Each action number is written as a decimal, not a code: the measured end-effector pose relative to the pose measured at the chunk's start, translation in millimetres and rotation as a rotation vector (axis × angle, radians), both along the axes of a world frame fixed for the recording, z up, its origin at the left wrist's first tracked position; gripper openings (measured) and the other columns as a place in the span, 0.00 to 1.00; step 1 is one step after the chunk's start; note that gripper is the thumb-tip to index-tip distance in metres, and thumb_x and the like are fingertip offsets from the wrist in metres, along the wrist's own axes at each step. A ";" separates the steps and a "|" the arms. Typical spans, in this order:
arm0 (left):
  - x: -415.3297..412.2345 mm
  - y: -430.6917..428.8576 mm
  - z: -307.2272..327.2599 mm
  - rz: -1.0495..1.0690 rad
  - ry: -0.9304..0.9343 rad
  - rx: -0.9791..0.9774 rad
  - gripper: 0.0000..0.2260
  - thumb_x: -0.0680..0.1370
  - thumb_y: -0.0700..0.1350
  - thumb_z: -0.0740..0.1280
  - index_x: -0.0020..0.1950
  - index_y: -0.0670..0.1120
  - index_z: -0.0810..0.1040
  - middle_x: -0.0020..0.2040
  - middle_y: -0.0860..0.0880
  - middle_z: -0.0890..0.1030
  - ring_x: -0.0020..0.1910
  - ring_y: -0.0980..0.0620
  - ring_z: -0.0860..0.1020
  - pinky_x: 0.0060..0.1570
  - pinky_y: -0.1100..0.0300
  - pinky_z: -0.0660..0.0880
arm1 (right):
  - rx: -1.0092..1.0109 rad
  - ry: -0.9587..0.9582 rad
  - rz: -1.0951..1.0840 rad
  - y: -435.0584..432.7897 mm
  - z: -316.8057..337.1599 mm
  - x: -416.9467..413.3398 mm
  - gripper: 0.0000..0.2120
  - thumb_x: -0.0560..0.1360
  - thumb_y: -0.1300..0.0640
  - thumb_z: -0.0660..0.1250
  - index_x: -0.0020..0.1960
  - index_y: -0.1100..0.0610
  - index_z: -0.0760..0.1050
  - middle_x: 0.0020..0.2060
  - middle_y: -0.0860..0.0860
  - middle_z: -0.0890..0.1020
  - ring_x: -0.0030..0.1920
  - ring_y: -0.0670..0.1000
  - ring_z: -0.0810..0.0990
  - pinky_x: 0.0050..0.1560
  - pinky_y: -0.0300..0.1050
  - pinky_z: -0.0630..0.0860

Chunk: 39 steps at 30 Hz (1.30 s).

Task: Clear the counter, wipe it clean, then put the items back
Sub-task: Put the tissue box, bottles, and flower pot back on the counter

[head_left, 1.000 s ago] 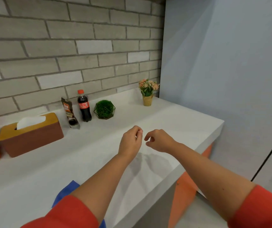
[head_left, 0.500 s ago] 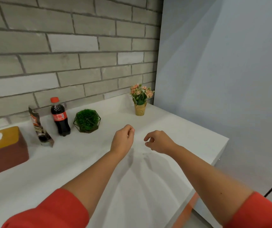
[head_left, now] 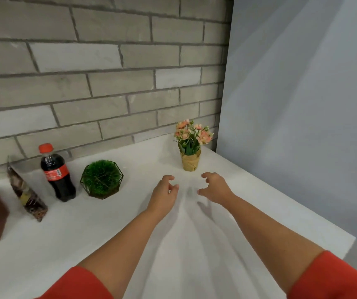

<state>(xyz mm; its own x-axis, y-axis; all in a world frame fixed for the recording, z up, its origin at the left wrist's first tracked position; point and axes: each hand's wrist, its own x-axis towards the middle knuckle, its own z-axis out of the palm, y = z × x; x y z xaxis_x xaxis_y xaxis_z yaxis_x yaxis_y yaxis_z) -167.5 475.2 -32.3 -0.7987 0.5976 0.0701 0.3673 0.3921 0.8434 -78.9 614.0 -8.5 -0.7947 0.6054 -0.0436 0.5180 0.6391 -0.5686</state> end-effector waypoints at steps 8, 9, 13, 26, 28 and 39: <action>-36.8 71.0 -6.9 0.171 -0.196 0.049 0.16 0.81 0.47 0.58 0.68 0.46 0.66 0.60 0.46 0.73 0.59 0.44 0.74 0.59 0.51 0.72 | -0.200 0.035 0.016 76.0 -15.3 -52.7 0.46 0.66 0.55 0.76 0.75 0.57 0.53 0.69 0.57 0.64 0.68 0.56 0.68 0.62 0.47 0.71; -39.2 76.9 -8.6 0.181 -0.210 0.039 0.17 0.81 0.47 0.58 0.69 0.46 0.65 0.62 0.45 0.72 0.60 0.44 0.74 0.60 0.51 0.72 | -0.216 0.028 0.027 81.4 -17.0 -58.3 0.48 0.65 0.55 0.77 0.76 0.57 0.52 0.70 0.57 0.62 0.69 0.56 0.66 0.64 0.47 0.70; -48.7 97.8 -9.1 0.213 -0.254 0.057 0.20 0.82 0.49 0.55 0.73 0.48 0.61 0.70 0.46 0.67 0.68 0.45 0.69 0.67 0.51 0.67 | -0.275 0.030 0.056 98.0 -23.6 -80.5 0.55 0.63 0.53 0.79 0.77 0.56 0.45 0.74 0.56 0.57 0.74 0.55 0.60 0.69 0.47 0.64; -73.2 146.1 3.5 0.186 -0.503 0.289 0.20 0.82 0.54 0.49 0.74 0.51 0.60 0.71 0.49 0.68 0.68 0.49 0.67 0.58 0.60 0.64 | -0.524 0.396 0.098 114.4 -47.4 -130.5 0.43 0.61 0.64 0.79 0.69 0.54 0.61 0.54 0.48 0.76 0.57 0.52 0.76 0.52 0.44 0.77; -75.4 148.2 2.8 0.186 -0.529 0.301 0.20 0.82 0.54 0.49 0.72 0.50 0.62 0.69 0.49 0.69 0.66 0.50 0.69 0.57 0.61 0.65 | -0.533 0.406 0.058 115.5 -50.2 -133.0 0.38 0.61 0.65 0.78 0.66 0.55 0.64 0.52 0.49 0.77 0.56 0.54 0.77 0.54 0.49 0.77; -66.9 127.0 9.2 0.217 -0.520 0.270 0.20 0.81 0.56 0.52 0.71 0.49 0.64 0.68 0.49 0.71 0.66 0.49 0.71 0.62 0.57 0.66 | -0.484 0.404 0.057 97.6 -41.6 -127.1 0.35 0.62 0.62 0.79 0.64 0.58 0.66 0.54 0.52 0.79 0.55 0.55 0.78 0.57 0.53 0.76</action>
